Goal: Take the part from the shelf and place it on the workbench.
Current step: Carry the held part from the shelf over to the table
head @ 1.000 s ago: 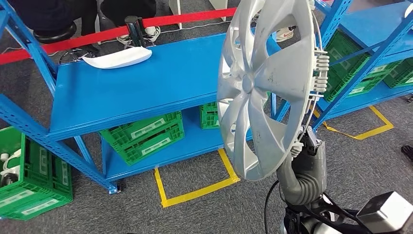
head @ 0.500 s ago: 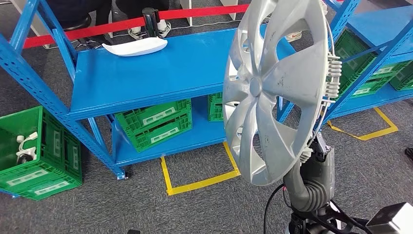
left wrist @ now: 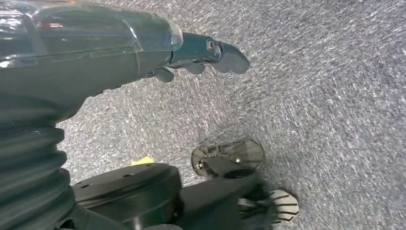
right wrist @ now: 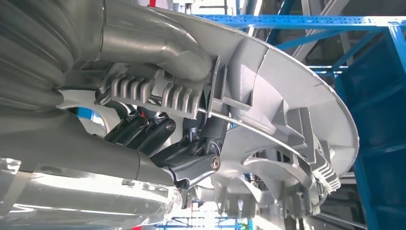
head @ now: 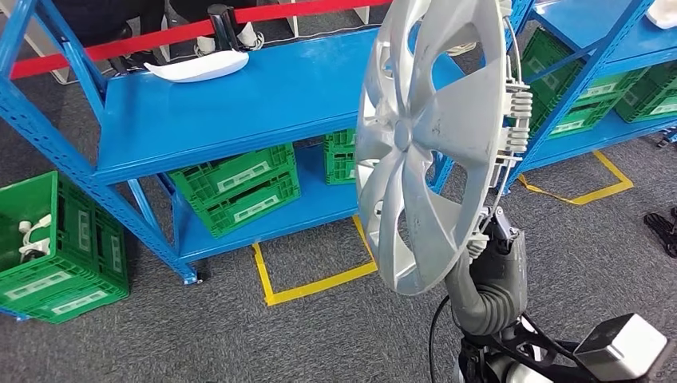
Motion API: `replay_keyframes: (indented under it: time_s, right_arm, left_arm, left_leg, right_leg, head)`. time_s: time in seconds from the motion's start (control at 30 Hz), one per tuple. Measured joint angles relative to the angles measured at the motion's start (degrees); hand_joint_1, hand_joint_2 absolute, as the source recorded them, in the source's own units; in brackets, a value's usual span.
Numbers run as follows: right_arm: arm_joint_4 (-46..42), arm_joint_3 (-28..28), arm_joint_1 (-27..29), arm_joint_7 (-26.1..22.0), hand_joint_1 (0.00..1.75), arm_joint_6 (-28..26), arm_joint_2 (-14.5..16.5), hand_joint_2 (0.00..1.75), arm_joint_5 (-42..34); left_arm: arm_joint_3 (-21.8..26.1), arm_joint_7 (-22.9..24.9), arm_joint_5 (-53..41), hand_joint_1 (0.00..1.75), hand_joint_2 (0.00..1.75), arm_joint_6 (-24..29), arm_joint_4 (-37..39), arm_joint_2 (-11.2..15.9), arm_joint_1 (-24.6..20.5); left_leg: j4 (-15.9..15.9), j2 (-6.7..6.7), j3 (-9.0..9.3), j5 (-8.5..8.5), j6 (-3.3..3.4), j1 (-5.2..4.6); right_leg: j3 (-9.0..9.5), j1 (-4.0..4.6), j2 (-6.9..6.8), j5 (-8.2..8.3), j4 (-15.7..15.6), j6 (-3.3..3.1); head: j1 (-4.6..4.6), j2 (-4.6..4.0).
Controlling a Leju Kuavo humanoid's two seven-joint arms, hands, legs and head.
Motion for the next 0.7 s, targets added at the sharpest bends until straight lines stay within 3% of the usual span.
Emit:
replay_keyframes:
  time_s: [0.07,0.13,0.2,0.27,0.33,0.57,0.7]
  right_arm:
    - [0.1,0.1,-0.3,0.0,1.75,0.1,0.2,1.75,0.0]
    - [0.2,0.3,-0.6,0.0,1.75,0.3,0.3,1.75,0.0]
    - [0.2,0.4,-0.8,0.0,1.75,0.4,0.3,1.75,0.0]
    - [0.3,0.6,-1.0,0.0,1.75,0.5,0.3,1.75,0.0]
    - [0.4,0.7,-1.1,0.0,1.75,0.6,0.3,1.75,0.0]
    - [0.5,0.8,-1.1,0.0,1.75,0.6,0.3,1.75,0.0]
    - [0.6,0.9,-1.1,0.0,1.75,0.6,0.3,1.75,0.0]
  left_arm:
    - [0.0,0.0,0.0,0.00,1.75,0.0,0.0,0.2,0.0]
    - [0.0,0.0,0.0,0.00,1.75,0.0,0.0,0.2,0.0]
    - [0.0,-0.1,0.0,0.00,1.75,0.0,0.0,0.2,0.0]
    - [0.0,-0.3,0.0,0.00,1.75,0.0,0.0,0.1,0.0]
    - [0.0,-0.3,0.0,0.00,1.75,0.0,0.0,0.1,0.1]
    - [0.0,-0.3,0.0,0.00,1.75,0.0,0.0,0.2,0.1]
    - [0.0,-0.3,0.0,0.00,1.75,0.0,0.0,0.2,0.1]
  left_leg:
    - [-2.4,-0.03,1.05,-0.24,0.51,-0.35]
    - [-3.2,0.02,0.57,0.47,1.12,-0.13]
    - [-3.8,0.11,-0.15,1.47,1.85,0.29]
    - [-3.7,0.18,-1.15,2.34,2.15,0.35]
    - [-3.6,0.28,-2.12,3.02,2.03,0.36]
    - [-3.5,0.36,-2.71,3.38,1.89,0.38]
    - [-3.4,0.36,-3.01,3.59,1.76,0.39]
  right_leg:
    - [-0.66,-0.08,-0.03,0.65,0.3,0.64]
    - [-1.22,-0.12,0.11,0.79,0.4,1.34]
    - [-2.44,-0.25,0.38,-2.19,3.2,2.06]
    - [-4.22,-0.64,0.52,-7.18,9.9,2.79]
    - [-5.01,-0.98,0.51,-9.54,15.5,3.30]
    - [-4.53,-1.21,0.51,-9.24,16.6,3.54]
    - [-3.17,-1.38,0.50,-8.03,14.8,3.63]
  head:
    - [-0.06,0.00]
    - [-0.20,0.00]
    - [0.22,0.00]
    - [0.87,0.00]
    - [1.17,0.00]
    - [1.35,0.00]
    - [1.39,0.00]
